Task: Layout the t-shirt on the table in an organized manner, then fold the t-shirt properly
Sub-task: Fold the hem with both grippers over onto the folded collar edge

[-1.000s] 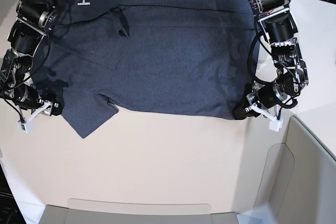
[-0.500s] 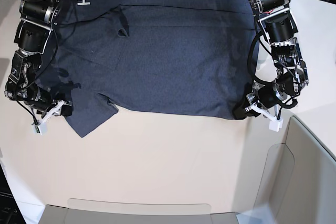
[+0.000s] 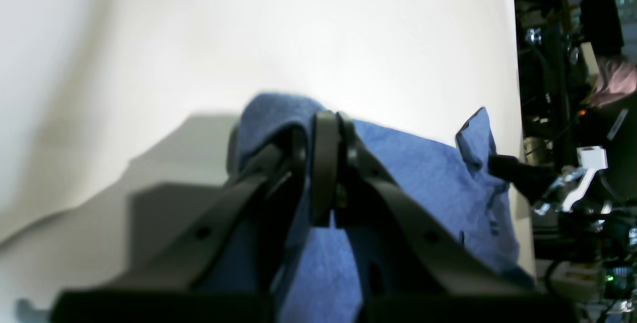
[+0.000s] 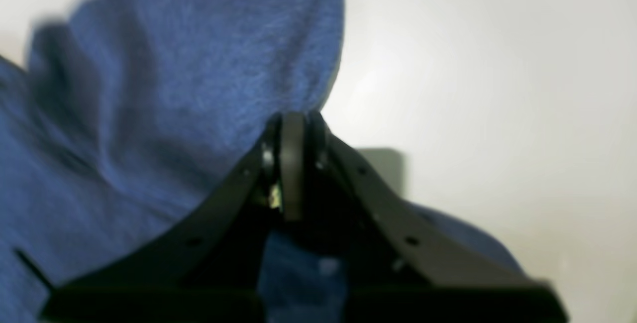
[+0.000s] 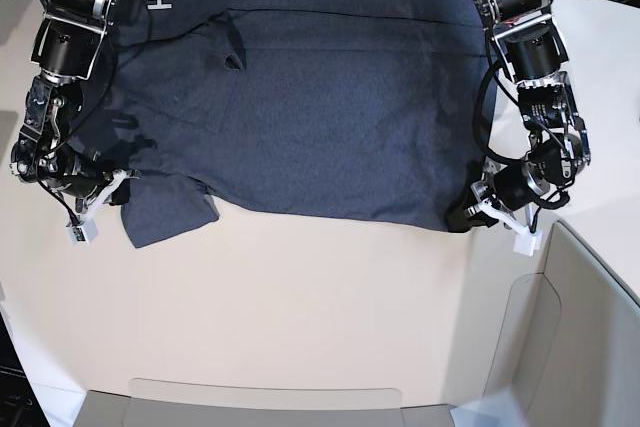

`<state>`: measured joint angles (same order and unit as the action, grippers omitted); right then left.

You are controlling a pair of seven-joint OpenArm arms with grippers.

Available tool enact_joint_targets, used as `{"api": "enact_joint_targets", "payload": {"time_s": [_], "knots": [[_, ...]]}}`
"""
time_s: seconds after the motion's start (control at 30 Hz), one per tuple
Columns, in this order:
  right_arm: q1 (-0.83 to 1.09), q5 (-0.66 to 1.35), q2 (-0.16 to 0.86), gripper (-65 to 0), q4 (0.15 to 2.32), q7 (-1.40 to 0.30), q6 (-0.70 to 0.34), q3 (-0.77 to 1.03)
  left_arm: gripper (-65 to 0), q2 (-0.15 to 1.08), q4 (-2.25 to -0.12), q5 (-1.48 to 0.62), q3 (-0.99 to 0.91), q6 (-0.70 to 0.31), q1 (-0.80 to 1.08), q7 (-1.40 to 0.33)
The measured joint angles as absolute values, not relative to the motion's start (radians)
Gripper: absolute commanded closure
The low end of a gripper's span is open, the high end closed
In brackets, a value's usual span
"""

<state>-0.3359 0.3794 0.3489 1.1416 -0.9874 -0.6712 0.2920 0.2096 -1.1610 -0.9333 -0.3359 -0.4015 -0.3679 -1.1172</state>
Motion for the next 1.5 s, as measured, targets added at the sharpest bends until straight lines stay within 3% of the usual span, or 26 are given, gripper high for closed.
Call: {"api": "enact_joint_targets", "payload": {"time_s": [0.43,0.57,1.03,1.5], "knots": [[-0.070,0.391,0.377,0.0,1.742,-0.989,-0.671,0.307,0.0,0.211,-1.533,-0.945,-0.337,-0.410,-0.202,-1.179],[0.042,0.397,0.364,0.0,1.875,-0.985,-0.670,0.393,0.0,0.225,-1.635,-0.941,-0.336,-0.411,-0.129,-1.208],[0.258,0.418,0.369,0.0,1.937,-0.984,-0.671,0.621,0.0,0.331,-1.848,-0.947,-0.337,-0.405,0.086,-1.227],[0.401,0.399,0.353,0.0,1.981,-0.981,-0.674,0.635,0.0,0.374,-1.857,-0.946,-0.336,-0.405,0.250,-1.229]]}}
